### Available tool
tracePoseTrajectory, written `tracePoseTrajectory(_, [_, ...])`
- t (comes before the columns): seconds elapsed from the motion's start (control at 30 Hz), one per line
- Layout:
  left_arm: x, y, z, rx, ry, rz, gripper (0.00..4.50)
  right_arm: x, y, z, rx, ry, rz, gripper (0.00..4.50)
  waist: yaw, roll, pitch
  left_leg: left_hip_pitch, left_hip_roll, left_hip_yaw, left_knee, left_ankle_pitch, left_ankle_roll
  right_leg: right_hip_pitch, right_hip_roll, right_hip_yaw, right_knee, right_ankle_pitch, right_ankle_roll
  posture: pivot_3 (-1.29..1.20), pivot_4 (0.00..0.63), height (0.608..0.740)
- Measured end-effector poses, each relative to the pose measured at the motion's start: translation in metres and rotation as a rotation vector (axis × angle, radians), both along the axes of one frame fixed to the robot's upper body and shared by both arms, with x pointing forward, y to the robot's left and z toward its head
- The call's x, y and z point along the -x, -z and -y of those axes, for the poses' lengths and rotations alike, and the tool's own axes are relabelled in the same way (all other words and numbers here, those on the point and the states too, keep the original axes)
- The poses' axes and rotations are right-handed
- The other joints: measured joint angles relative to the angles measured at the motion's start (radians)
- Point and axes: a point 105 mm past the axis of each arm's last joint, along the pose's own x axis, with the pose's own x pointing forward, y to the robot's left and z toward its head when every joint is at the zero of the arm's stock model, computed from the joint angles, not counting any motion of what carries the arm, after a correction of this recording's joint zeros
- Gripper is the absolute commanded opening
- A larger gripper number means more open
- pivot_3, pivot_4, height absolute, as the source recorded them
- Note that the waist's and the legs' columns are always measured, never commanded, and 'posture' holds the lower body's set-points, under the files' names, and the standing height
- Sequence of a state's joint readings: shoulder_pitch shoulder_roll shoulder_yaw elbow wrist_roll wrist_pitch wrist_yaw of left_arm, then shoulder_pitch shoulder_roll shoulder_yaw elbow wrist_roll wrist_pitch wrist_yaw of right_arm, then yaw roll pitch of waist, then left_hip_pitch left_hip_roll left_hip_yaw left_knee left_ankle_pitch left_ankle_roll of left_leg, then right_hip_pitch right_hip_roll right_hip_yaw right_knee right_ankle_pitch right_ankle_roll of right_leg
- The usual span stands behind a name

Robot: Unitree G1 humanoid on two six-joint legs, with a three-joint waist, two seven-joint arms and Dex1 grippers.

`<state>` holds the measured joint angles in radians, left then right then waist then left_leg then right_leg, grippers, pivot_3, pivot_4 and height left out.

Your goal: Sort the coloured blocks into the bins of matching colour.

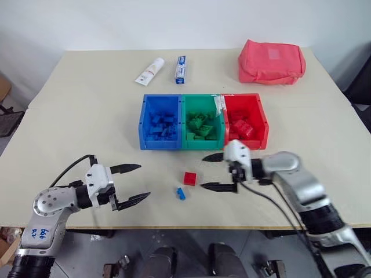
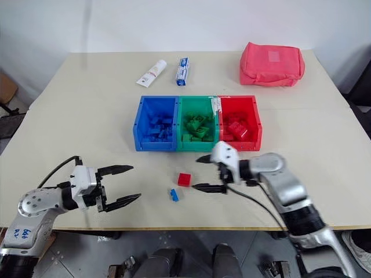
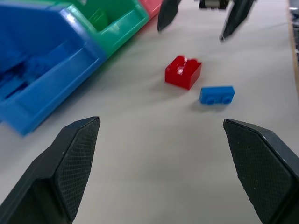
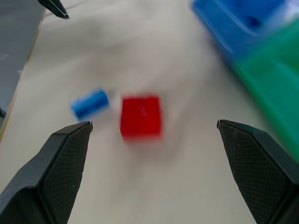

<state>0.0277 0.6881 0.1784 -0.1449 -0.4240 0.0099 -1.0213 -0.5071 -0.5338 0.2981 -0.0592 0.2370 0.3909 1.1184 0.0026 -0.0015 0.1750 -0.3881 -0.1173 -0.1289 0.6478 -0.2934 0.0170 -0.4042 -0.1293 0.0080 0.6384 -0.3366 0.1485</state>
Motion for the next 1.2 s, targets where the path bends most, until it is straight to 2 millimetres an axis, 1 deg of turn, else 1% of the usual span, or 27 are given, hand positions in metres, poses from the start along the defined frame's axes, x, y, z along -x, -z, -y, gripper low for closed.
tracePoseTrajectory(0.13, [0.002,0.003,-0.004,0.0,-0.02,-0.023,4.5,-0.007,0.008,-0.009,0.018,0.015,-0.013,4.48,-0.002,0.0,0.0,0.0,-0.001,0.0,0.0,0.0,0.001,0.0,-0.001,0.0,0.0,0.0,0.0,0.0,0.15,0.74])
tracePoseTrajectory(0.2, [0.003,0.002,-0.003,0.0,-0.018,-0.021,4.5,-0.006,0.013,-0.013,0.03,0.011,-0.023,4.11,-0.004,0.0,0.0,0.0,-0.001,0.0,-0.001,0.0,0.001,0.0,0.0,0.0,0.0,0.0,0.0,0.0,0.15,0.74])
tracePoseTrajectory(0.23, [0.003,0.002,-0.002,-0.001,-0.018,-0.019,4.5,-0.007,0.016,-0.013,0.035,0.017,-0.028,3.87,-0.004,0.0,0.0,0.0,-0.001,0.0,-0.001,0.0,0.001,-0.001,0.0,0.0,0.0,0.0,0.0,0.0,0.15,0.74])
tracePoseTrajectory(0.3, [0.003,0.0,-0.001,-0.001,-0.017,-0.01,4.5,-0.01,0.018,-0.01,0.041,0.036,-0.032,3.24,-0.005,0.0,0.0,0.0,-0.001,0.0,-0.001,0.0,0.001,-0.001,0.0,0.0,0.001,0.0,0.0,0.0,0.15,0.74])
tracePoseTrajectory(0.4, [0.003,-0.002,0.001,0.003,-0.017,0.002,4.5,-0.011,0.018,-0.008,0.041,0.045,-0.03,2.22,-0.006,0.0,0.0,0.0,0.0,0.001,-0.001,0.0,0.001,-0.001,0.0,0.001,0.001,0.0,0.0,0.0,0.15,0.74])
tracePoseTrajectory(0.47, [0.0,-0.005,0.003,0.018,-0.016,0.009,4.5,-0.013,0.012,-0.005,0.0,0.066,-0.052,1.63,-0.006,0.0,0.0,0.0,0.0,0.001,0.0,0.0,0.0,-0.002,0.0,0.001,0.002,0.0,0.0,0.0,0.15,0.74])
tracePoseTrajectory(0.5, [-0.001,-0.006,0.005,0.026,-0.014,0.012,4.5,-0.014,0.006,-0.003,-0.03,0.073,-0.055,1.43,-0.005,0.0,0.0,0.0,0.0,0.001,0.0,0.0,0.0,-0.002,0.0,0.001,0.002,0.0,0.0,0.0,0.15,0.74])
tracePoseTrajectory(0.53, [-0.004,-0.009,0.008,0.042,-0.014,0.017,4.5,-0.014,-0.002,-0.002,-0.068,0.07,-0.052,1.43,-0.005,0.0,0.0,0.0,0.0,0.001,0.0,0.0,0.0,-0.002,0.0,0.001,0.002,0.0,0.0,0.0,0.15,0.74])
tracePoseTrajectory(0.63, [-0.011,-0.02,0.025,0.117,0.001,0.047,4.5,-0.011,-0.032,0.004,-0.201,0.055,-0.023,1.43,-0.004,0.0,0.0,-0.001,-0.001,0.001,0.0,0.0,0.001,-0.001,0.0,0.0,0.002,0.0,0.0,0.0,0.15,0.74])
tracePoseTrajectory(0.7, [-0.013,-0.027,0.038,0.163,0.026,0.063,4.5,-0.017,-0.049,0.017,-0.244,0.096,0.016,1.43,-0.003,0.0,0.0,-0.001,-0.001,0.001,0.0,0.0,0.001,-0.001,0.0,0.0,0.003,0.0,0.0,0.0,0.15,0.74])
tracePoseTrajectory(0.8, [-0.018,-0.036,0.051,0.207,0.031,0.082,4.5,-0.034,-0.077,0.039,-0.296,0.211,0.095,1.43,-0.004,0.0,0.0,-0.001,-0.001,0.001,0.0,0.0,0.001,-0.002,0.0,0.001,0.003,0.0,0.0,0.0,0.15,0.74])
tracePoseTrajectory(0.9, [-0.024,-0.043,0.066,0.254,0.052,0.097,4.5,-0.068,-0.112,0.07,-0.385,0.422,0.194,1.43,-0.008,0.0,0.0,0.0,-0.001,0.004,0.0,0.0,0.0,-0.003,0.0,0.002,0.005,0.0,0.0,0.0,0.15,0.74])
tracePoseTrajectory(0.97, [-0.025,-0.043,0.07,0.257,0.059,0.093,4.5,-0.079,-0.129,0.086,-0.413,0.5,0.263,1.43,-0.008,0.0,0.0,-0.001,0.0,0.004,-0.001,0.001,0.0,-0.004,0.0,0.001,0.005,0.0,0.0,0.0,0.15,0.74])
tracePoseTrajectory(1.0, [-0.025,-0.043,0.07,0.256,0.054,0.091,4.5,-0.082,-0.132,0.09,-0.417,0.514,0.284,1.43,-0.009,0.0,0.0,0.0,0.001,0.004,-0.001,0.0,-0.001,-0.005,0.001,0.001,0.005,0.0,0.0,0.0,0.15,0.74])
tracePoseTrajectory(1.03, [-0.026,-0.043,0.07,0.256,0.053,0.091,4.5,-0.085,-0.131,0.092,-0.417,0.522,0.284,1.43,-0.009,0.0,0.0,-0.001,0.001,0.004,-0.001,0.0,-0.001,-0.005,0.001,0.001,0.005,0.0,0.0,0.0,0.15,0.74])
tracePoseTrajectory(1.1, [-0.027,-0.044,0.07,0.256,0.052,0.097,4.5,-0.093,-0.121,0.097,-0.415,0.564,0.246,1.43,-0.009,0.0,0.0,-0.001,0.0,0.004,-0.001,0.0,0.0,-0.005,0.0,0.001,0.005,0.0,0.0,0.0,0.15,0.74])
tracePoseTrajectory(1.17, [-0.028,-0.045,0.07,0.255,0.052,0.102,4.5,-0.104,-0.112,0.101,-0.42,0.623,0.202,2.17,-0.009,0.0,0.0,-0.001,0.0,0.005,0.0,0.001,0.0,-0.005,0.0,0.001,0.005,0.0,0.0,0.0,0.15,0.74])
tracePoseTrajectory(1.2, [-0.028,-0.045,0.069,0.255,0.05,0.1,4.5,-0.106,-0.109,0.102,-0.419,0.632,0.191,2.45,-0.009,0.0,0.0,-0.001,0.0,0.005,0.0,0.001,0.0,-0.005,0.0,0.001,0.006,0.0,0.0,0.0,0.15,0.74])
